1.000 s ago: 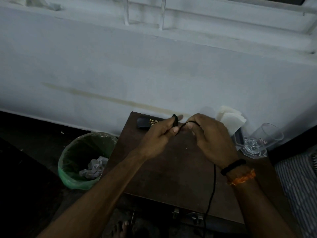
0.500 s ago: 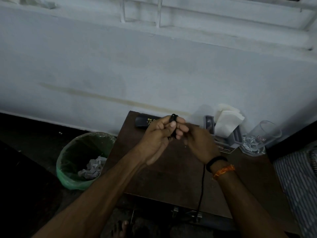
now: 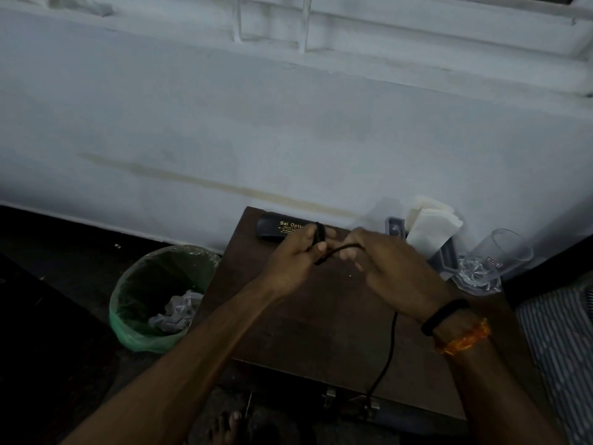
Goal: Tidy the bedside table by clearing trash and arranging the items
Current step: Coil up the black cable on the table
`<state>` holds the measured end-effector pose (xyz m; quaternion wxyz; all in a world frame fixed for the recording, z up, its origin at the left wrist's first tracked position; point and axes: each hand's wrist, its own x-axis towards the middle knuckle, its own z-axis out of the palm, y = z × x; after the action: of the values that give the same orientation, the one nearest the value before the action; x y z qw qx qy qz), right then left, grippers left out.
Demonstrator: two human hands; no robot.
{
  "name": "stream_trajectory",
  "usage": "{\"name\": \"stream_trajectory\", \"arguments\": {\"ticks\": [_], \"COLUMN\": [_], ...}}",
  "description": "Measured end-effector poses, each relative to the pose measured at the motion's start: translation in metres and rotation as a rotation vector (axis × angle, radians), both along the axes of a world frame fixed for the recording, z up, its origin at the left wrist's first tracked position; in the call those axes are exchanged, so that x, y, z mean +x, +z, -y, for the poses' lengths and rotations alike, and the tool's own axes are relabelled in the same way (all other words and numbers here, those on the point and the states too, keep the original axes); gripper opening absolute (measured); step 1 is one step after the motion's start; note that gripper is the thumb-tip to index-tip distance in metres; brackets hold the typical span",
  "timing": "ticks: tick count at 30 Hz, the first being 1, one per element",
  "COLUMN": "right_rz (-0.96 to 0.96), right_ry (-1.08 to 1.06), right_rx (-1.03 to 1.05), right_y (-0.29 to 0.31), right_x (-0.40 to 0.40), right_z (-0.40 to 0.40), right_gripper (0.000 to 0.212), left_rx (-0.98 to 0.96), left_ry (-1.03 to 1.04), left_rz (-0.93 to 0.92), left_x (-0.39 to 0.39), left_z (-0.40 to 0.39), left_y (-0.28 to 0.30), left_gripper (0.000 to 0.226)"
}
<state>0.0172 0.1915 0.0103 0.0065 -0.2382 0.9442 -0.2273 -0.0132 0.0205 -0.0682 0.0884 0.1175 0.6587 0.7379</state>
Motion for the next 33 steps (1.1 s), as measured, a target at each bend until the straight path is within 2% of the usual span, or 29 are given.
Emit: {"name": "stream_trajectory", "arguments": {"ticks": [3,7,10,12,14,17,19,22,24,30,33], "right_rz": [-0.199,-0.244,-0.253,-0.239,-0.166,0.114,0.259,0.373,0.345,0.019,-0.176], "right_ry": [-0.077,-0.194,-0.261,-0.29,-0.279,-0.187,-0.125,-0.021,0.037,0.052,-0.016], "right_rx": [-0.119,-0.278,-0.306,-0.253,-0.146,0.012,0.085,0.142,0.18,0.155,0.117], "right_y": [-0.004,-0.02,-0.034,-0.048,-0.063,-0.078,-0.075,-0.058,-0.043,-0.007,-0.004], "right_x": [-0.009,-0.02,-0.028,-0.032,-0.032,-0.024,-0.016,-0.003,0.005,0.01,0.003], "right_z": [-0.007,-0.007,-0.008,-0.008,-0.006,0.004,0.011,0.022,0.027,0.019,0.008], "right_gripper": [0.018,0.019,0.021,0.022,0.016,0.013,0.022,0.023,0.019,0.009,0.028], "left_rx": [0.066,0.118,0.172,0.294,0.432,0.576,0.584,0.484,0.355,-0.068,-0.105], "left_ry": [-0.132,-0.261,-0.244,-0.162,-0.091,-0.016,0.049,0.116,0.13,0.105,-0.002], "left_rz": [-0.005,0.033,0.083,0.162,0.234,0.291,0.293,0.247,0.185,0.053,-0.014], "left_x": [0.005,0.014,0.019,0.02,0.015,0.008,0.004,-0.001,-0.002,0.0,0.003], "left_z": [-0.004,-0.008,-0.011,-0.014,-0.013,-0.007,-0.003,-0.001,0.0,0.001,-0.002], "left_y": [0.006,0.014,0.018,0.02,0.021,0.018,0.015,0.012,0.009,0.0,0.007], "left_gripper": [0.029,0.03,0.03,0.032,0.032,0.034,0.039,0.032,0.029,0.025,0.026]}}
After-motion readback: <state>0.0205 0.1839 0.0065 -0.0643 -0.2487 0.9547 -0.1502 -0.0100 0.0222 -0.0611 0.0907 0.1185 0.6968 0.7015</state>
